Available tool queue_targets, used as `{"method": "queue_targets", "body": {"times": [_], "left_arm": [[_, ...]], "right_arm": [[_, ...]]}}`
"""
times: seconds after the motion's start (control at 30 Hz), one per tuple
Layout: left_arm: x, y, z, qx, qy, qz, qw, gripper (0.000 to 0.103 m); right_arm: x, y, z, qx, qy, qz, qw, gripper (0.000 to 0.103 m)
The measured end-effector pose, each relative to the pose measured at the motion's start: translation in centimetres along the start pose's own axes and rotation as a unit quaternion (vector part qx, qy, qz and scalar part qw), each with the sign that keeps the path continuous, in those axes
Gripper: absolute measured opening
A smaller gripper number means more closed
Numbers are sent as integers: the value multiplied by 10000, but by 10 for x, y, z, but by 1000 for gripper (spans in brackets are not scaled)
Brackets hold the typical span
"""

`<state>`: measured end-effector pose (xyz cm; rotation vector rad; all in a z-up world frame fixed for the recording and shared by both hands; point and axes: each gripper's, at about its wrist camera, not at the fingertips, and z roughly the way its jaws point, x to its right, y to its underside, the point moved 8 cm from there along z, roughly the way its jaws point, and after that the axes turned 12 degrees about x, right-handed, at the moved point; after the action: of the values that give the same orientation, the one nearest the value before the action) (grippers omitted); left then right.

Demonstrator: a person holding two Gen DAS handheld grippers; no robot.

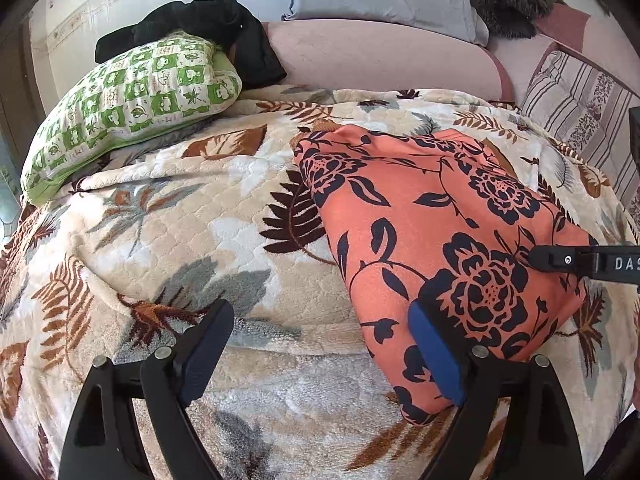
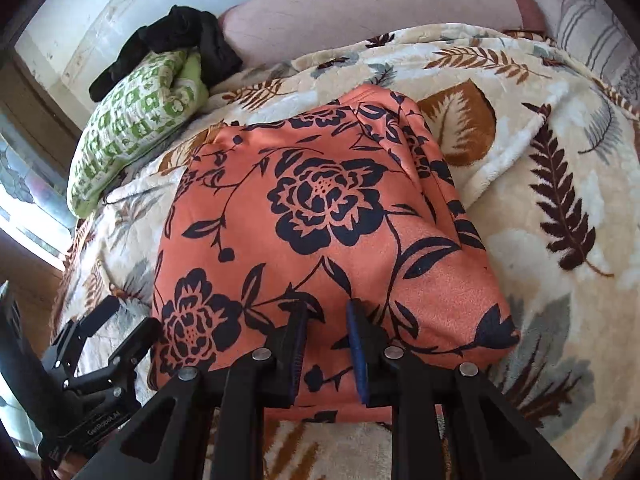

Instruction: Fold small clothes

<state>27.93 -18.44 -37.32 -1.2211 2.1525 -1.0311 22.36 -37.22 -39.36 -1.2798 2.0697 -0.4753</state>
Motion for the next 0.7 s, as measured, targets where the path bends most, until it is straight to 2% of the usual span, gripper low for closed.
{"method": "queue_targets", "body": {"times": [0.03, 0.13, 0.47, 0.57, 0.63, 0.7], "left_arm": [[-1, 0, 0, -16, 10, -45, 10000, 90], [0, -1, 1, -22, 18, -73, 10000, 90], [1, -9, 7, 12, -38, -207, 9998, 90], [1, -13, 6, 108, -78, -212, 9997, 90], [2, -17, 3, 209, -78, -210, 9995, 90], [2, -21, -2, 304, -105, -180, 9993, 90]], "right_arm": [[-1, -3, -3, -6, -72, 98, 9999, 24], [-1, -15, -12, 361, -526, 476, 9968, 24], [16, -37, -12, 629, -525, 933, 9923, 25], [21, -41, -14, 711, -366, 863, 9931, 37], [25, -44, -17, 773, -384, 887, 9923, 54], [30, -49, -24, 972, -341, 942, 9902, 55]]}}
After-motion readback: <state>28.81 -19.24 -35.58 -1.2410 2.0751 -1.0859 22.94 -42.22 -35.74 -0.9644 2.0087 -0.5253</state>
